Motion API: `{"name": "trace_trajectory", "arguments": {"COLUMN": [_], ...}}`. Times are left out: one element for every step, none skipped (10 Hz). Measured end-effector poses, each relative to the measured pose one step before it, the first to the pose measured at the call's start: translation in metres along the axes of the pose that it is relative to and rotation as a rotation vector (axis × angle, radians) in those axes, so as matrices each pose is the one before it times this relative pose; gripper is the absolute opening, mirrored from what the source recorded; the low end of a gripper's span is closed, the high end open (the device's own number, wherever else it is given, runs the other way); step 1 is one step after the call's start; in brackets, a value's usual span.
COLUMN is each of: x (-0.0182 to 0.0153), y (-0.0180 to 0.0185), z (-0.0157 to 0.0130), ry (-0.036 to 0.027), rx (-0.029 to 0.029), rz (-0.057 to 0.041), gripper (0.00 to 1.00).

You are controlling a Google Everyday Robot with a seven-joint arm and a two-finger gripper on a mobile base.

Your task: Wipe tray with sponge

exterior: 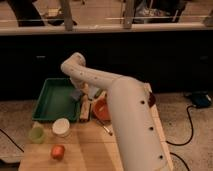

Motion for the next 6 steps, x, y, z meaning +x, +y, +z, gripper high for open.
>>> {"name": "trace_trajectory", "arguments": {"x": [-0.00695,-0.00464,-0.00216,-0.00546,-0.00541,-0.00597], "y": [-0.00882,-0.00743,-0.00493,-0.0075,-0.00797,-0.00618], "z": [-0.00065,0.00123,0.00138,0.00282,0.00158,0.00251], "ry": [-0.01349,-0.01605,-0.01516,-0.02043,-0.01467,-0.02055], "rx": [0.00552,-0.00035,0.00016,-0.00229,0.00475,-0.00004], "rz": [-0.0279,-0.03583,-0.02518,-0.03299,-0.02385,-0.02819], "gripper": [0.0,0.0,0.0,0.0,0.0,0.0]}}
